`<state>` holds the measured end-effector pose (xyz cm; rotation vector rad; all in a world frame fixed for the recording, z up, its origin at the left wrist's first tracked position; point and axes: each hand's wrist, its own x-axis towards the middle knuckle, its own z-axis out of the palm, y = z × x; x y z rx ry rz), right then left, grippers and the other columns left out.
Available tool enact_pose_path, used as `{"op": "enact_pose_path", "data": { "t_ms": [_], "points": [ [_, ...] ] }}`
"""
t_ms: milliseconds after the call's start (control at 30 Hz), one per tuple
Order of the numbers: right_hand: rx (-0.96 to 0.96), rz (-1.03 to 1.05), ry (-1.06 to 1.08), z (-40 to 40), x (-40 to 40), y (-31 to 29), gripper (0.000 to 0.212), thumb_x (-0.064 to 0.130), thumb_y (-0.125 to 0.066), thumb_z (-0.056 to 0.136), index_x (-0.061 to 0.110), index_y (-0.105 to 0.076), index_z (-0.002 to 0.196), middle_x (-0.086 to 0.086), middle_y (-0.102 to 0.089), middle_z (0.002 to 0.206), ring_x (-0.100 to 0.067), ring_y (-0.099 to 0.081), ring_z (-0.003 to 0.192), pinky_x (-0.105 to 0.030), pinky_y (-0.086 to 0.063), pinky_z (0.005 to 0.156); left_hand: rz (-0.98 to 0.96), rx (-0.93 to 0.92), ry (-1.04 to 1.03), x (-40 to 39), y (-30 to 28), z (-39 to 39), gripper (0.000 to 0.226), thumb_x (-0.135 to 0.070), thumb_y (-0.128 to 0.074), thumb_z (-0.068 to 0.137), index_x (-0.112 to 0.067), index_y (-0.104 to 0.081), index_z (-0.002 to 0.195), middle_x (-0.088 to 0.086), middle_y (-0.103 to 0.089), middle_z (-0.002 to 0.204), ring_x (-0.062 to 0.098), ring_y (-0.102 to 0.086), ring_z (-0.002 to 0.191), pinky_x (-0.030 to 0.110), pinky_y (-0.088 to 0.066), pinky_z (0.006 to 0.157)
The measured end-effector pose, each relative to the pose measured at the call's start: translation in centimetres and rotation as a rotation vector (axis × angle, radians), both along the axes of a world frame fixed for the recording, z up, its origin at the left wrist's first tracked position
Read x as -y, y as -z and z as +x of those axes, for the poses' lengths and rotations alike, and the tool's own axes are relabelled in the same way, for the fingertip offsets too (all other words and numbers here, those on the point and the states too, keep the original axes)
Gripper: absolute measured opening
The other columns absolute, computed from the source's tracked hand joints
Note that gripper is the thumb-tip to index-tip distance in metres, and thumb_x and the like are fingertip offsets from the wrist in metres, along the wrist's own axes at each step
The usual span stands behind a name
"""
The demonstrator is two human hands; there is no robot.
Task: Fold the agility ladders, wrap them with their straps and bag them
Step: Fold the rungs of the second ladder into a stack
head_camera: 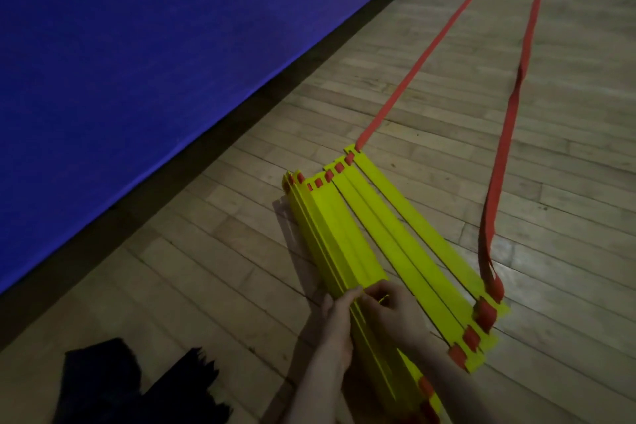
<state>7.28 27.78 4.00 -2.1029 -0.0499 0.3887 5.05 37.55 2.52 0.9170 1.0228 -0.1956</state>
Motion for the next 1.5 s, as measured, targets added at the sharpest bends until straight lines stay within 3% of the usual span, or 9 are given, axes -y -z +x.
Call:
{"op": "enact_pose_path", "data": {
  "t_ms": [133,367,500,600,700,867,1067,1300,1500],
  "points": [
    [-0.039,0.015,-0.114,-0.4,-0.1,0.2,0.011,0.010,-0.063,0.089,0.018,-0.065,0.082,-0.002,-0.064,0.074,-0.011,-0.053,0.068,-0.028,-0.043,0.066,-0.050,-0.018,0.061,0.0,-0.3,0.1,0.130,-0.055,-0.089,0.036,-0.012,-0.034,0.145,0.017,-0.050,0.136,0.032,-0.058,0.112,0.038,-0.052,0.077],
    [0.072,-0.010,0.044,-0.4,-0.7,-0.3,0.010,0.031,-0.062,0.085,0.030,-0.062,0.075,0.005,-0.057,0.077,-0.015,-0.054,0.081,-0.030,-0.037,0.071,-0.060,0.009,0.091,0.0,-0.6,0.5,0.052,-0.036,-0.066,0.052,0.001,-0.072,0.087,0.020,-0.067,0.081,0.031,-0.066,0.073,0.031,-0.049,0.062],
    [-0.216,-0.053,0.142,0.7,0.7,-0.5,0.058,0.041,-0.076,0.081,0.011,-0.056,0.126,-0.007,-0.057,0.118,-0.021,-0.058,0.107,-0.030,-0.045,0.082,-0.163,0.092,0.112,-1.0,-1.0,0.0,0.023,-0.012,-0.049,0.077,-0.006,-0.067,0.065,0.010,-0.057,0.054,0.023,-0.054,0.043,0.027,-0.045,0.054],
    [-0.418,0.188,0.171,0.4,0.8,-0.6,0.039,0.029,-0.069,0.089,0.002,-0.058,0.115,-0.003,-0.071,0.089,-0.003,-0.064,0.071,-0.013,-0.046,0.058,-0.166,0.107,0.142,-1.1,-1.4,-0.1,0.013,-0.020,-0.058,0.064,-0.009,-0.058,0.057,0.004,-0.047,0.049,0.017,-0.047,0.041,0.022,-0.042,0.048],
    [-0.473,0.422,0.277,0.3,0.6,-0.8,0.006,0.005,-0.066,0.089,0.001,-0.062,0.089,-0.010,-0.068,0.070,-0.015,-0.061,0.058,-0.026,-0.049,0.056,-0.117,0.103,0.223,-1.1,-1.4,0.1,0.026,-0.036,-0.073,0.061,-0.010,-0.069,0.063,0.007,-0.058,0.061,0.021,-0.056,0.055,0.028,-0.046,0.062],
    [-0.282,-0.038,0.015,0.4,1.0,-0.4,0.035,0.017,-0.068,0.089,0.002,-0.063,0.121,-0.010,-0.068,0.115,-0.024,-0.063,0.108,-0.027,-0.047,0.089,-0.149,0.000,0.253,-0.8,-0.9,-0.2,0.069,-0.052,-0.082,0.058,-0.006,-0.071,0.109,0.021,-0.070,0.105,0.032,-0.069,0.092,0.047,-0.052,0.092],
    [-0.116,-0.246,-0.173,-1.1,0.2,-0.3,0.022,0.012,-0.052,0.092,0.005,-0.065,0.109,-0.008,-0.051,0.098,-0.023,-0.057,0.098,-0.029,-0.038,0.081,0.028,-0.042,0.121,0.9,-0.8,0.1,0.122,-0.073,-0.082,0.016,-0.006,-0.056,0.114,0.018,-0.065,0.109,0.029,-0.067,0.094,0.044,-0.056,0.082],
    [-0.121,-0.096,0.114,0.0,0.7,-0.6,0.028,0.047,-0.059,0.074,0.022,-0.070,0.077,-0.003,-0.058,0.101,-0.022,-0.055,0.104,-0.044,-0.046,0.089,-0.040,-0.004,0.066,0.2,-0.2,0.7,0.077,-0.022,-0.089,0.046,-0.001,-0.063,0.115,0.022,-0.068,0.103,0.033,-0.068,0.082,0.032,-0.053,0.057],
    [-0.351,0.016,0.221,0.7,2.0,0.3,0.058,0.037,-0.068,0.088,0.009,-0.048,0.135,-0.012,-0.059,0.124,-0.025,-0.059,0.110,-0.036,-0.047,0.092,-0.213,0.091,0.142,0.0,-0.8,-0.4,0.019,-0.015,-0.067,0.063,-0.007,-0.078,0.077,0.018,-0.070,0.077,0.028,-0.067,0.060,0.036,-0.055,0.064]
  ]
}}
